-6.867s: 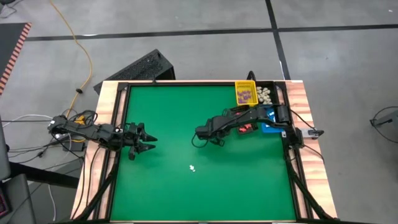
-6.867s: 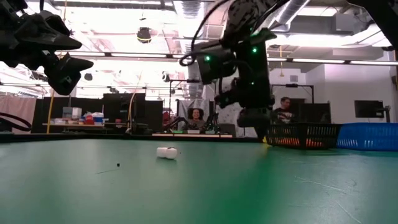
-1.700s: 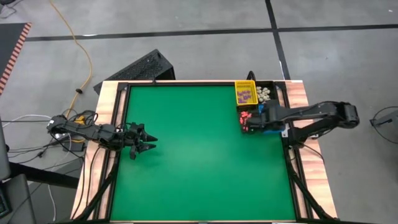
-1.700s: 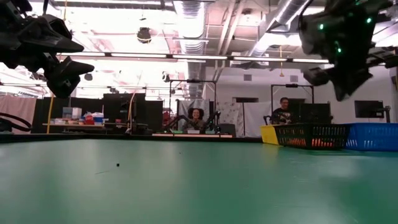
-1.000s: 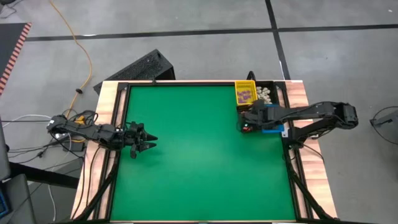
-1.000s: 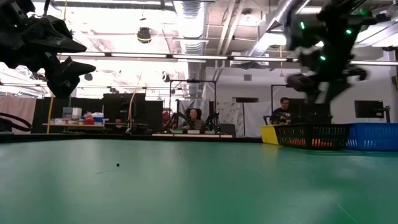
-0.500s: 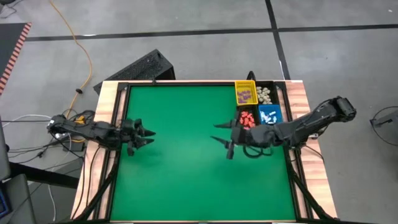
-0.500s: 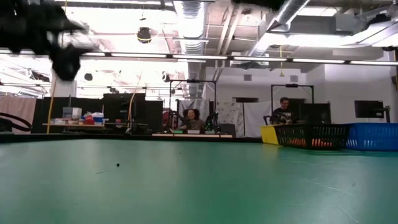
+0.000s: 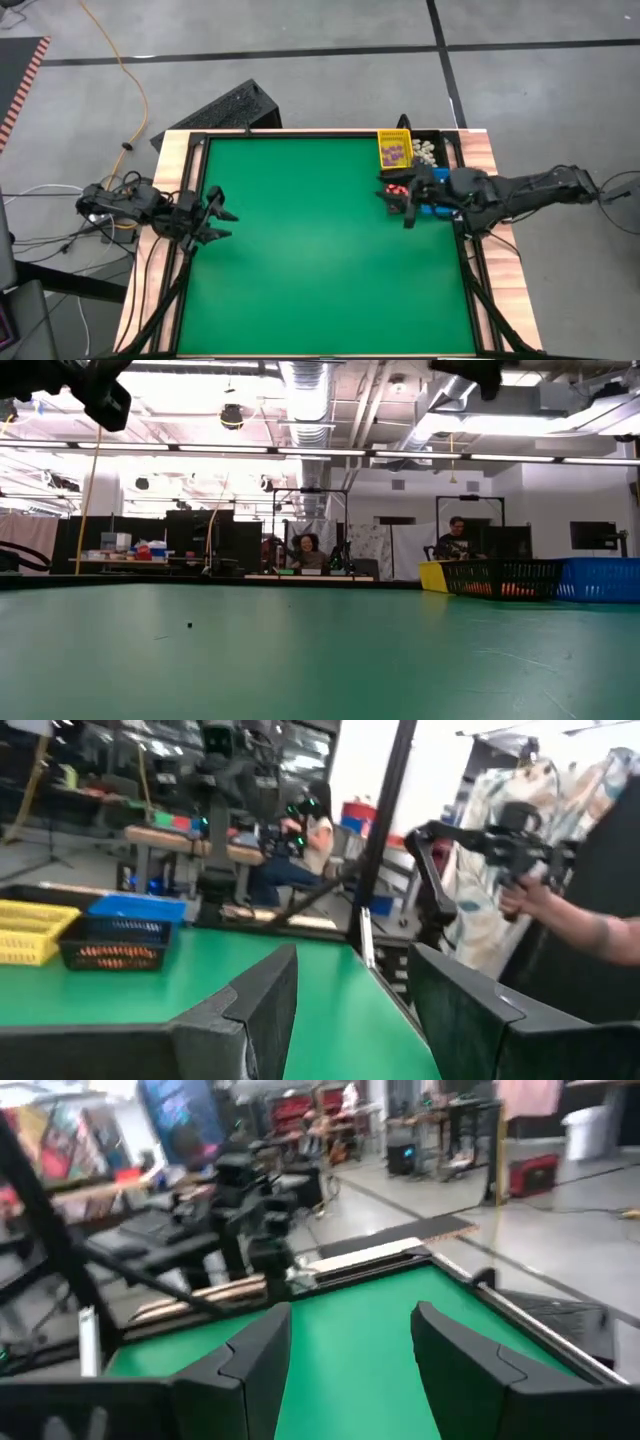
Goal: Sort Halloween decoration
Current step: Return to Home Position
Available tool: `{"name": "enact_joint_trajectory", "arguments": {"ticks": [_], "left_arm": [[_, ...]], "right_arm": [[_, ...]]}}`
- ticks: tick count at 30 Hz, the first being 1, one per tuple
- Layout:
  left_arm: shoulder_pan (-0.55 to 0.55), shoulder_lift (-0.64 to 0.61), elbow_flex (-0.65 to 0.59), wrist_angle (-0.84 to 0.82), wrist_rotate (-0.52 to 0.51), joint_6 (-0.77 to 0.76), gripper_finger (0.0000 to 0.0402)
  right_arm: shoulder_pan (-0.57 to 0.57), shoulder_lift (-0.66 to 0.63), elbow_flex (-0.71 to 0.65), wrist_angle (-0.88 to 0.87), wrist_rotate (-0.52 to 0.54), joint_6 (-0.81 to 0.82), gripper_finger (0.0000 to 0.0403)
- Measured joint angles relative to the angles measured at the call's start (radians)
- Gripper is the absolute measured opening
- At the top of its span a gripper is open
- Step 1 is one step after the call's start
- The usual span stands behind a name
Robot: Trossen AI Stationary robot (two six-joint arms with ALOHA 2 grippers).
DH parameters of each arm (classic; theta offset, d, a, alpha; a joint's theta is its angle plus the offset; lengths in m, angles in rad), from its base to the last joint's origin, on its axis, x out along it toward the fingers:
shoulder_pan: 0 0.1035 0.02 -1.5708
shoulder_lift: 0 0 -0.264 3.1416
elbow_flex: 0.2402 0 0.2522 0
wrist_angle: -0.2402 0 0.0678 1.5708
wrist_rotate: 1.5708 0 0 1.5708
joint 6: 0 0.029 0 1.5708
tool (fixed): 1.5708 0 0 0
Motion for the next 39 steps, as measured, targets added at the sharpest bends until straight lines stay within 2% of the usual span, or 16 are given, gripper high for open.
{"name": "enact_joint_trajectory", "arguments": {"ticks": [6,8,12,17,24,27,29,34,36,39], "left_arm": [[0.000,-0.001,-0.015,-0.002,0.015,0.011,0.0180],[0.000,-0.016,-0.025,-0.011,0.013,0.021,0.0180],[0.008,-0.084,-0.063,-0.039,-0.026,0.009,0.0180],[0.014,-0.078,-0.076,-0.068,-0.004,-0.028,0.0180],[0.016,-0.081,-0.065,-0.132,-0.072,-0.017,0.0180],[0.016,-0.082,-0.021,-0.204,-0.065,-0.056,0.0180],[0.013,-0.082,-0.037,-0.196,-0.104,-0.050,0.0180],[0.009,-0.082,-0.162,-0.003,-0.247,0.040,0.0180],[0.008,-0.080,-0.200,-0.024,-0.209,0.005,0.0180],[0.006,-0.071,-0.201,-0.043,-0.085,-0.020,0.0180]], "right_arm": [[0.004,-0.154,-0.214,0.185,0.000,0.014,0.0223],[0.003,-0.212,-0.280,0.214,0.033,0.028,0.0224],[0.004,-0.336,-0.382,0.214,0.083,0.044,0.0223],[0.004,-0.493,-0.453,0.208,0.085,0.013,0.0224],[0.002,-0.703,-0.596,0.157,0.155,0.012,0.0224],[0.002,-0.717,-0.648,0.177,0.183,0.021,0.0223],[0.004,-0.708,-0.648,0.156,0.182,0.038,0.0224],[0.004,-0.702,-0.648,0.085,0.183,0.068,0.0224],[0.004,-0.703,-0.648,0.074,0.183,0.071,0.0224],[0.004,-0.702,-0.648,0.034,0.182,0.071,0.0224]]}}
